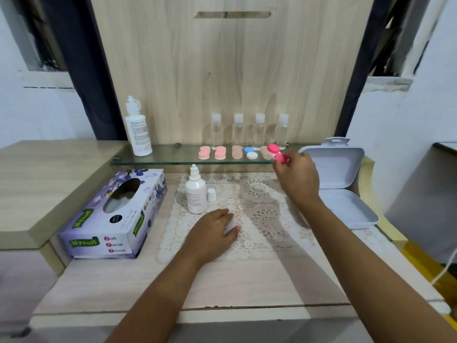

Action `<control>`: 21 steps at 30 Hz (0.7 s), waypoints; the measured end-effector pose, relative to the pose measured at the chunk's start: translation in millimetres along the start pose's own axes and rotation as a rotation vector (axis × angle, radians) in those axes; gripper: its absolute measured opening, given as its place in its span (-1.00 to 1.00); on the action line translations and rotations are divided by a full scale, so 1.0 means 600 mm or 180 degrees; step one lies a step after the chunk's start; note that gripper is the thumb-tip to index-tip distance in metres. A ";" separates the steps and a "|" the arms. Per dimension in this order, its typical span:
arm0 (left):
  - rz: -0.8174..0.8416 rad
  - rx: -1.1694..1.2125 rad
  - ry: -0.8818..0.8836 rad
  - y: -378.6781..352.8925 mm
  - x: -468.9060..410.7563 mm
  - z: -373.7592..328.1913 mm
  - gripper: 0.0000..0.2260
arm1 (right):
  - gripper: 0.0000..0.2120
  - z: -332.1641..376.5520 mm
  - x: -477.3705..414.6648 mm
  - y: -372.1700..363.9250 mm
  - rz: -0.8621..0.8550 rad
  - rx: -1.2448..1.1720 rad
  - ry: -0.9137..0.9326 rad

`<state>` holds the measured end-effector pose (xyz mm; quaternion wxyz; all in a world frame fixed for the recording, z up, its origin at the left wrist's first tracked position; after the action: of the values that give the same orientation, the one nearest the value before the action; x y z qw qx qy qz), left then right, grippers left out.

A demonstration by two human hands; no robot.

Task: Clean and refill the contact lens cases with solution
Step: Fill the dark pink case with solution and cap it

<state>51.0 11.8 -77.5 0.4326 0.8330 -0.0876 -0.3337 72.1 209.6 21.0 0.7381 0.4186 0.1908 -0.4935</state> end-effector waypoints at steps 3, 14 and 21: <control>0.0007 0.0004 -0.0010 0.002 0.000 -0.001 -0.54 | -0.71 -0.002 -0.024 -0.010 0.0017 0.0473 -0.0081; -0.0023 0.0008 -0.0036 0.003 -0.002 -0.001 -0.55 | -0.78 -0.018 -0.046 -0.039 0.0488 0.1273 0.0000; -0.0018 0.0020 -0.0002 0.003 -0.002 -0.001 -0.55 | -0.78 -0.018 -0.050 -0.050 0.0553 0.1220 0.0091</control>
<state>50.4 11.6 -75.3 0.4291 0.8345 -0.0864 -0.3348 33.6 230.7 22.7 0.6820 0.5731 0.0671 -0.4493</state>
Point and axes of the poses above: each hand's wrist, its own x-axis away from the middle knuckle, its own y-axis out of the back of the hand, z = x × y, the point moved 3 cm from there along -x, towards the middle knuckle, and after that the axes turned 14 degrees about -z, right-handed, at the moved point
